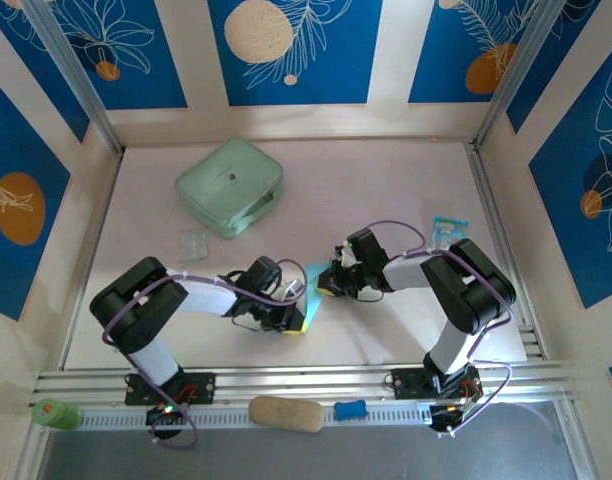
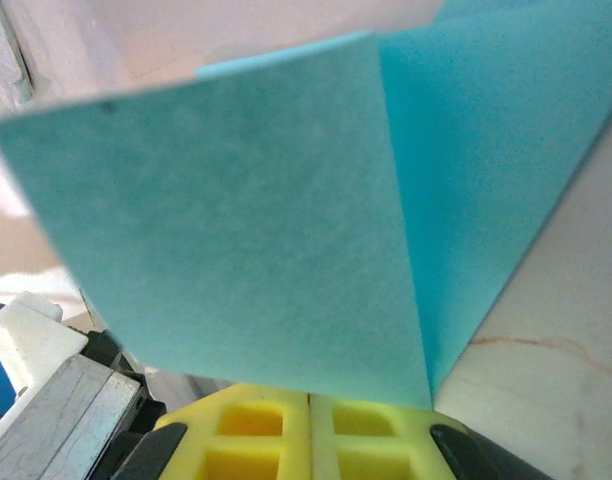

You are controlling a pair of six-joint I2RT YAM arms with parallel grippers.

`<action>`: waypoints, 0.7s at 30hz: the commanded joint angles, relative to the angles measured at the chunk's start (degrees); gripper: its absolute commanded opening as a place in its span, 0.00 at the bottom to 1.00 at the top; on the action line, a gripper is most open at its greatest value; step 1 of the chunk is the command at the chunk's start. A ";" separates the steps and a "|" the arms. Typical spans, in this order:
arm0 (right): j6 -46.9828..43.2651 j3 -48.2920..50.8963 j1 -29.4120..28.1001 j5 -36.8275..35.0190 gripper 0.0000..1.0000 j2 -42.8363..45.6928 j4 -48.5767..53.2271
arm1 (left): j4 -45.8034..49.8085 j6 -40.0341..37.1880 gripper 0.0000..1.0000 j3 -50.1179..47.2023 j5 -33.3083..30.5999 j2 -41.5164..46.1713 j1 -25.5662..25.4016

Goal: Fold a paper plane with a square sheet of paper (pick it up from the middle)
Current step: Fold the wing for the fifth time at the center of the table.

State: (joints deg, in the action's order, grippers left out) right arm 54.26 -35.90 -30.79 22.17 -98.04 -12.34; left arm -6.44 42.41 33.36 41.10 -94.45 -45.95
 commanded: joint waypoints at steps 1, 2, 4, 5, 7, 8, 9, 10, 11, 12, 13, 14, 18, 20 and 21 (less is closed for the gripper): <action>0.24 1.16 -0.46 -6.64 0.05 -2.86 5.30 | 8.71 -0.98 0.14 -2.20 -1.18 4.29 -1.17; 0.27 1.12 -0.50 -6.62 0.05 -2.77 5.25 | 8.85 -0.60 0.14 -2.16 -2.66 6.55 -1.16; 0.33 1.26 -0.50 -6.62 0.05 -2.64 5.27 | 8.99 0.40 0.16 -1.97 -5.80 10.99 -1.12; 0.41 1.26 -0.50 -6.62 0.05 -2.60 5.28 | 9.34 0.60 0.16 -1.46 -7.42 13.14 -0.98; 0.38 1.24 -0.48 -6.54 0.05 -2.67 5.27 | 8.89 0.98 0.16 -0.30 -9.69 15.96 -0.98; 0.46 1.31 -0.49 -6.55 0.05 -2.60 5.14 | 8.17 1.18 0.15 0.70 -10.17 16.63 -0.90; 0.50 1.35 -0.46 -6.51 0.05 -2.62 5.04 | 7.22 1.27 0.14 1.52 -10.12 16.63 -0.92; 0.56 1.23 -0.42 -6.44 0.05 -2.60 4.97 | 6.37 1.27 0.11 2.76 -9.74 15.95 -0.82; 0.41 1.22 -0.45 -6.51 0.05 -2.60 5.11 | 5.62 1.27 0.10 4.15 -9.07 14.58 -0.82; 0.47 1.22 -0.44 -6.52 0.05 -2.52 5.12 | 4.93 1.18 0.08 5.45 -8.25 13.20 -0.80; 0.51 1.21 -0.42 -6.48 0.05 -2.60 5.09 | 4.14 1.33 0.07 7.09 -6.76 10.74 -0.86; 0.51 1.12 -0.42 -6.44 0.05 -2.60 5.14 | 3.89 1.73 0.04 8.78 -5.50 8.26 -0.80; 0.54 1.22 -0.42 -6.44 0.05 -2.27 5.47 | -0.12 4.35 0.01 11.79 -2.58 1.07 -0.91; 0.48 1.16 -0.42 -6.51 0.05 -1.99 5.70 | -0.07 4.30 0.01 12.88 -2.60 -1.22 -0.89; 0.49 1.20 -0.42 -6.50 0.05 -1.91 5.66 | 0.00 4.10 0.01 13.14 -2.65 -1.95 -0.96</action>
State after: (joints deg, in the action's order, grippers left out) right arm 54.46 -35.90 -30.79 21.87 -97.91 -12.21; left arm -5.30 45.67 44.97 36.25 -94.45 -46.70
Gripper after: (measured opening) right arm 0.054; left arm 0.041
